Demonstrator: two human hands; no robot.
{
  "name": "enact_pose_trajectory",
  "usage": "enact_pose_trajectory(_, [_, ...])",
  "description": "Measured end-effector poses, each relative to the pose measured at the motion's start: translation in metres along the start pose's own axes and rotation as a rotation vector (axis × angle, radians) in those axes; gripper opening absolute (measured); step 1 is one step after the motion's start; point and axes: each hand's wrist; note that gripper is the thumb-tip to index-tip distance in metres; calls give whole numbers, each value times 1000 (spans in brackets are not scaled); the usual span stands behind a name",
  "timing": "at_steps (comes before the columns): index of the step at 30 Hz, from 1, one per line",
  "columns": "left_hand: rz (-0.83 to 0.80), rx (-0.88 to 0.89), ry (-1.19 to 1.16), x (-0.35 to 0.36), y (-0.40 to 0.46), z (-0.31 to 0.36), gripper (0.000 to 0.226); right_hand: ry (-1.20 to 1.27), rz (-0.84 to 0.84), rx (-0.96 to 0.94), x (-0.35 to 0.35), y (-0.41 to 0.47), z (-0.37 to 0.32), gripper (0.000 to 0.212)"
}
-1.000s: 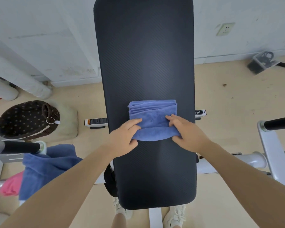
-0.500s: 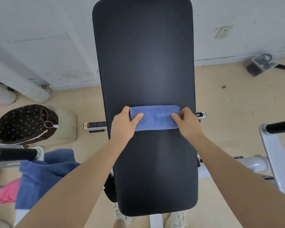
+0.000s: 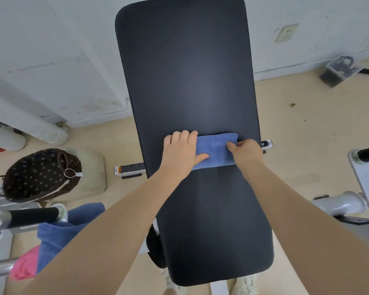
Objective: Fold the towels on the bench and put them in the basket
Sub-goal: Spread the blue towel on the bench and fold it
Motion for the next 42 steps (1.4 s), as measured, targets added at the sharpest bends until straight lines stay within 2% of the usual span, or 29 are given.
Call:
enact_pose_trajectory(4, [-138, -79, -27, -9, 4, 6, 54, 154, -77, 28, -6, -5, -7, 25])
enact_pose_trajectory(7, [-302, -129, -122, -11, -12, 8, 39, 233, -320, 56, -22, -23, -3, 17])
enact_pose_trajectory(8, [-381, -156, -249, -14, -26, 8, 32, 225, -401, 44, -29, -32, 1, 16])
enact_pose_trajectory(11, [-609, -251, -846, -43, -78, 7, 20, 170, -609, -36, -52, -66, 2, 14])
enact_pose_trajectory(13, [-636, -260, -969, -75, -114, 7, 16, 186, -736, -78, -65, -91, -10, 17])
enact_pose_trajectory(15, [-569, -320, -1031, -105, -142, 5, 24, 240, -812, -130, -72, -119, -34, 18])
enact_pose_trajectory(18, [-399, -479, -1241, -140, -181, -9, 39, 376, -843, -148, -61, -160, -72, 16])
enact_pose_trajectory(23, [-119, -668, -1463, -169, -263, -69, 26, 512, -936, -81, 1, -241, -119, 37])
enact_pose_trajectory(27, [-3, -679, -1447, -168, -343, -137, 26, 427, -1131, -205, 62, -313, -156, 15])
enact_pose_trajectory(29, [41, -687, -1426, -167, -379, -179, 52, 402, -1188, -268, 100, -346, -172, 11])
enact_pose_trajectory(31, [44, -691, -1433, -163, -410, -223, 69, 394, -1174, -295, 142, -379, -185, 9])
enact_pose_trajectory(34, [65, -724, -1482, -163, -450, -298, 66, 384, -1098, -302, 206, -429, -208, 7])
enact_pose_trajectory(36, [128, -783, -1469, -167, -473, -349, 73, 415, -1076, -304, 243, -457, -229, 7])
enact_pose_trajectory(38, [192, -846, -1463, -171, -488, -391, 68, 449, -1058, -302, 274, -480, -252, 9])
enact_pose_trajectory(40, [245, -899, -1529, -172, -492, -423, 51, 484, -1053, -284, 302, -492, -268, 11])
enact_pose_trajectory(42, [270, -936, -1639, -166, -489, -446, 53, 527, -1022, -212, 329, -493, -273, 23])
Point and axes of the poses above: each hand's wrist, its own y-axis towards the middle knuckle, its own x-axis out of the palm, z = x × y, and after that the axes turned 5 degrees about y, right-handed
